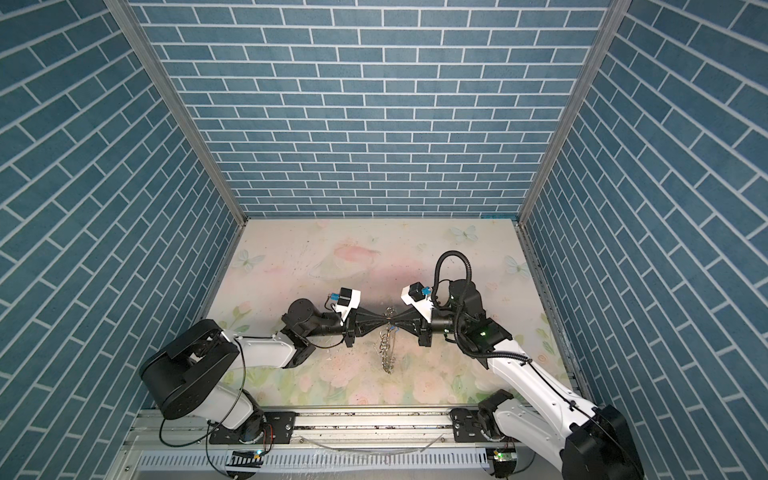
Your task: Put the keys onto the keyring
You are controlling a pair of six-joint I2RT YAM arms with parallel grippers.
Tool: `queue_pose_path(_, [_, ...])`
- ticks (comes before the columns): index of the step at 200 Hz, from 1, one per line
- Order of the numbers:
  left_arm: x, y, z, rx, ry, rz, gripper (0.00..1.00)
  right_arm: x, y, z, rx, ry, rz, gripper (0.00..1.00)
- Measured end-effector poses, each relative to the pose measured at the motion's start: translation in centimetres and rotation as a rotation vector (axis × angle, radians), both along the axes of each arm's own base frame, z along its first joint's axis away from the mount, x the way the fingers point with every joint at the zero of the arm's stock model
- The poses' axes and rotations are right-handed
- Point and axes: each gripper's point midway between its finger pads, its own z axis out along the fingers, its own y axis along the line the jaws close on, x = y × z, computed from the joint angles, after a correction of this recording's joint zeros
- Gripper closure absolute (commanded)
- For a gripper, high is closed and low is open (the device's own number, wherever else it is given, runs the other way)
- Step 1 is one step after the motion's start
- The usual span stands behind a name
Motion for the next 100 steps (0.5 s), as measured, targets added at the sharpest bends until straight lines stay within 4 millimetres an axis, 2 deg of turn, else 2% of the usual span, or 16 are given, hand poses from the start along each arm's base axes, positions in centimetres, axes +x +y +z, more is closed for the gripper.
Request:
queue_pose_path(13, [0.6, 0.6, 0.0, 0.005, -0.017, 0.022, 0.79, 0.3, 0.0, 0.0, -0.028, 0.02, -0.021, 1.0])
queue_pose_path(43, [2.7, 2.6, -0.4, 0.078, -0.039, 0.113, 0.74, 1.6, 0.0, -0.4, -0.121, 0.049, -0.078, 1.0])
queue_pose_path(81, [1.9, 3.1, -0.4, 0.177, -0.097, 0.105, 0.74, 1.7, 1.2, -0.8, -0.265, 0.063, -0.076, 1.0])
queue_pose_path(100, [1.6, 3.1, -1.1, 0.207, -0.09, 0.08, 0.76, 1.8, 1.7, -0.9, -0.323, 0.062, -0.066, 1.0])
